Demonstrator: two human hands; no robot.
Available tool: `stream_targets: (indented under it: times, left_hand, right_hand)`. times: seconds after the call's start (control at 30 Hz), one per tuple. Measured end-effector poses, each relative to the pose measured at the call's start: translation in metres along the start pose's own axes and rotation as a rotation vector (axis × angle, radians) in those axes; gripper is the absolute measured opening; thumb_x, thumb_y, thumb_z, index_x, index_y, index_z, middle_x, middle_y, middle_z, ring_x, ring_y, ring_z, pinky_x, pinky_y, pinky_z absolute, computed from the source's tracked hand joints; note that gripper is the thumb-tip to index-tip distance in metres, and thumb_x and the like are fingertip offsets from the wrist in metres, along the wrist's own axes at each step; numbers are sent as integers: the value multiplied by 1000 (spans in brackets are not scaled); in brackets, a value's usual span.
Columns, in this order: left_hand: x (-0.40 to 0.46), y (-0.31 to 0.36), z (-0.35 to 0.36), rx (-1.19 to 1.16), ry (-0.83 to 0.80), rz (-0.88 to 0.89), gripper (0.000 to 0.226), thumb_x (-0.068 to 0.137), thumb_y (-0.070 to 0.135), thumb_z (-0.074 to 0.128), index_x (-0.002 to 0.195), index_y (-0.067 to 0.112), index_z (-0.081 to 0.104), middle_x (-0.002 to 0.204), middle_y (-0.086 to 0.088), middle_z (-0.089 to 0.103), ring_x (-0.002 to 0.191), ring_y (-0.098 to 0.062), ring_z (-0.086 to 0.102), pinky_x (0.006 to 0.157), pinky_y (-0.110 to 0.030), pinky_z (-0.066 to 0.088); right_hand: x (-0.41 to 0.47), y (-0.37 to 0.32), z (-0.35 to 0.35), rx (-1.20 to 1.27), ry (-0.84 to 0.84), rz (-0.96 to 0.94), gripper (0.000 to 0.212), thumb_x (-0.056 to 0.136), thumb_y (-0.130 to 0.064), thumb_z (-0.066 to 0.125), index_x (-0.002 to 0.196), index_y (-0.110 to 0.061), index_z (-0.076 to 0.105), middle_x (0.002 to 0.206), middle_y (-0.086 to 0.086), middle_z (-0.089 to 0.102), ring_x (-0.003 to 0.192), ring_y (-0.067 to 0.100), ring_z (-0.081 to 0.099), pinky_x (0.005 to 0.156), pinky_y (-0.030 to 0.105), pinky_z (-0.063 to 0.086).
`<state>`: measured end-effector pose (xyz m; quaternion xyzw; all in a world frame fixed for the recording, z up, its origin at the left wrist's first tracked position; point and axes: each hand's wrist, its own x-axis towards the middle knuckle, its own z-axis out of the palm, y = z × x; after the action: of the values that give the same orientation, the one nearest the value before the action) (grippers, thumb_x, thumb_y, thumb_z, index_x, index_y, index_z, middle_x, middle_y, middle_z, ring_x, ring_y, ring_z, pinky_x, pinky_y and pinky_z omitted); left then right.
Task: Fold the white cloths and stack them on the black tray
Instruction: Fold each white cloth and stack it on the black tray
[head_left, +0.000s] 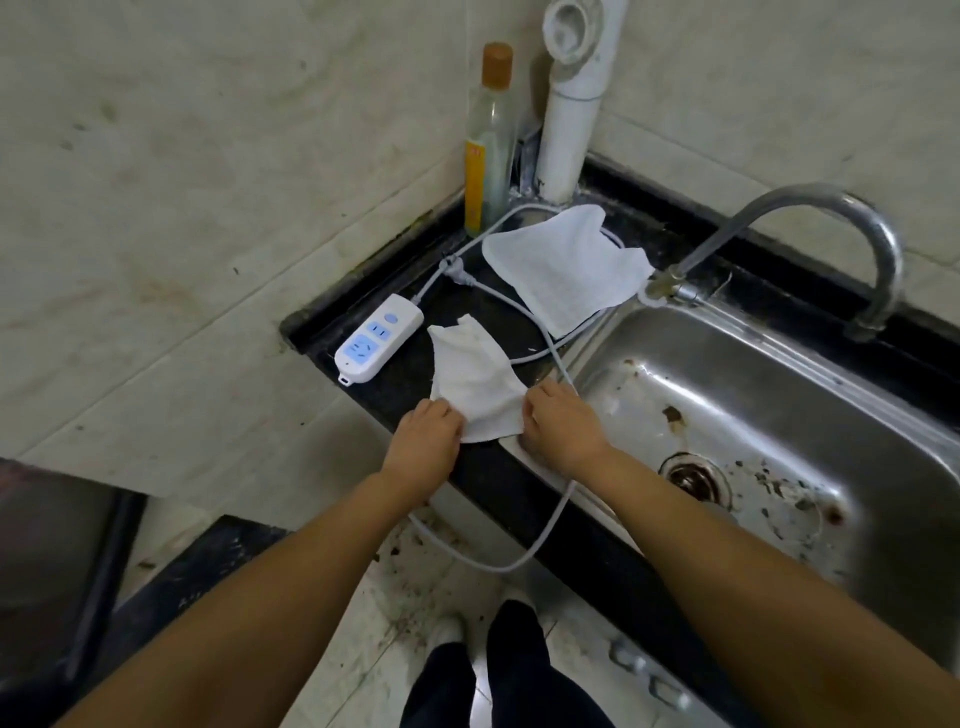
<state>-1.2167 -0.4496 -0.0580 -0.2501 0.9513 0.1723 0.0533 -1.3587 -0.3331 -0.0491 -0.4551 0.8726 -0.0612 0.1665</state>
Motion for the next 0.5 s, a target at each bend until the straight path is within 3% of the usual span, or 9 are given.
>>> stream_targets:
  times: [0.07, 0.17, 0.23, 0.33, 0.4, 0.5]
  left_hand:
    - [1, 8, -13, -153, 29, -34, 19, 95, 17, 45, 104, 7, 58, 110, -10, 57, 103, -24, 50, 91, -34, 42]
    - [-3, 26, -36, -394, 99, -33, 12, 95, 16, 47, 96, 6, 53, 89, -11, 61, 81, -23, 57, 74, -36, 47]
    - [-5, 36, -53, -523, 146, -2, 5, 94, 13, 46, 92, 10, 49, 74, -5, 57, 66, -18, 53, 63, -28, 43]
    - [-7, 48, -82, -657, 157, 57, 5, 94, 14, 47, 89, 13, 48, 68, 2, 49, 59, -9, 43, 52, -13, 35]
    - [-9, 52, -100, -670, 141, 130, 6, 92, 18, 54, 90, 13, 53, 69, 2, 49, 60, -9, 43, 52, -13, 34]
    - [-11, 59, -112, -513, 92, 269, 10, 87, 18, 62, 94, 12, 60, 77, -6, 58, 67, -12, 48, 54, -12, 34]
  right_hand:
    - [-4, 3, -8, 91, 32, -14, 20, 94, -19, 45, 105, -7, 56, 116, 12, 54, 111, 29, 49, 95, 39, 43]
    - [-16, 2, -18, 237, 17, -79, 24, 89, -23, 56, 111, -14, 56, 118, 7, 55, 112, 24, 48, 97, 36, 41]
    - [-26, -5, -20, 317, 75, -84, 29, 87, -26, 60, 114, -18, 57, 117, 4, 58, 111, 21, 51, 96, 36, 43]
    - [-41, -21, -31, 522, 278, 24, 14, 90, -15, 53, 102, -14, 59, 96, 1, 61, 92, 20, 57, 78, 30, 45]
    - [-55, -25, -49, 671, 400, 109, 18, 92, -11, 50, 107, -14, 57, 90, -3, 57, 84, 14, 53, 73, 25, 42]
    - [-86, -12, -81, 605, 581, 122, 19, 92, -9, 48, 105, -9, 62, 96, -2, 54, 88, 11, 49, 79, 22, 38]
